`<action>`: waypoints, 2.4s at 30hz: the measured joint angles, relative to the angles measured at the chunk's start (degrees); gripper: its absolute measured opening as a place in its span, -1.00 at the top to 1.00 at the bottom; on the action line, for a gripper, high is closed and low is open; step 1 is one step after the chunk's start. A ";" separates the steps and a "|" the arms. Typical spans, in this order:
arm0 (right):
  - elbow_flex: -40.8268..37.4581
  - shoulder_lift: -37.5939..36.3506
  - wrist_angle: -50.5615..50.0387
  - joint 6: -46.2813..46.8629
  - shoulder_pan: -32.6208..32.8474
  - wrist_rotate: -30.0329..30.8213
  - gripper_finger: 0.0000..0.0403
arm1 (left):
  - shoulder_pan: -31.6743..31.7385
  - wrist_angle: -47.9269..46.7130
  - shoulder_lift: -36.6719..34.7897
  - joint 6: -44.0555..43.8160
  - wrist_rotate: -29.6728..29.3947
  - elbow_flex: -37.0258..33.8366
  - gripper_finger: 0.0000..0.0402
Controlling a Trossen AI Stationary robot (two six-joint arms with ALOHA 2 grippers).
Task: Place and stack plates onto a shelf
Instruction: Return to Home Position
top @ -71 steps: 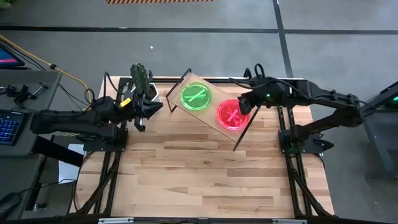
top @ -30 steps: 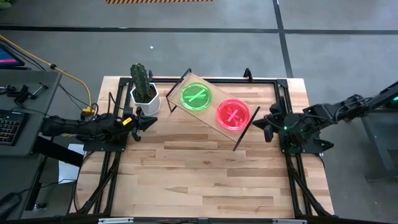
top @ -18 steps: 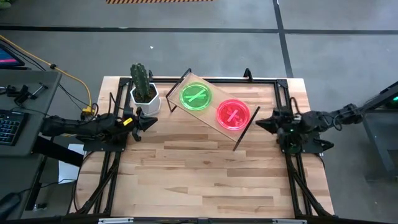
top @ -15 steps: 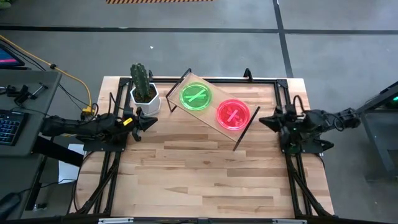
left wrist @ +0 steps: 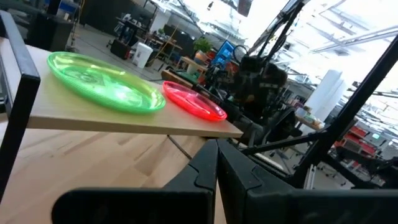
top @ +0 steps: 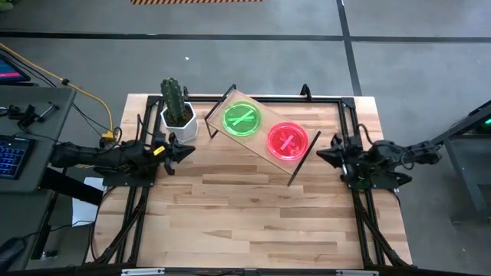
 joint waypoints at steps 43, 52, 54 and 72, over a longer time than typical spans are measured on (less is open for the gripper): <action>-8.38 -0.15 1.38 6.23 0.15 -3.09 1.00 | 0.96 -11.23 -10.12 0.00 0.83 -0.03 1.00; -8.38 -0.05 1.36 6.15 0.15 -3.19 1.00 | -0.89 -12.58 -10.11 0.00 1.06 -0.01 1.00; -8.38 -0.05 1.36 6.14 0.15 -3.18 1.00 | -1.51 -12.45 -10.12 0.02 1.04 -0.01 1.00; -8.38 -0.03 1.36 6.14 0.15 -3.22 1.00 | -2.01 -14.35 -10.10 22.91 11.12 -0.01 1.00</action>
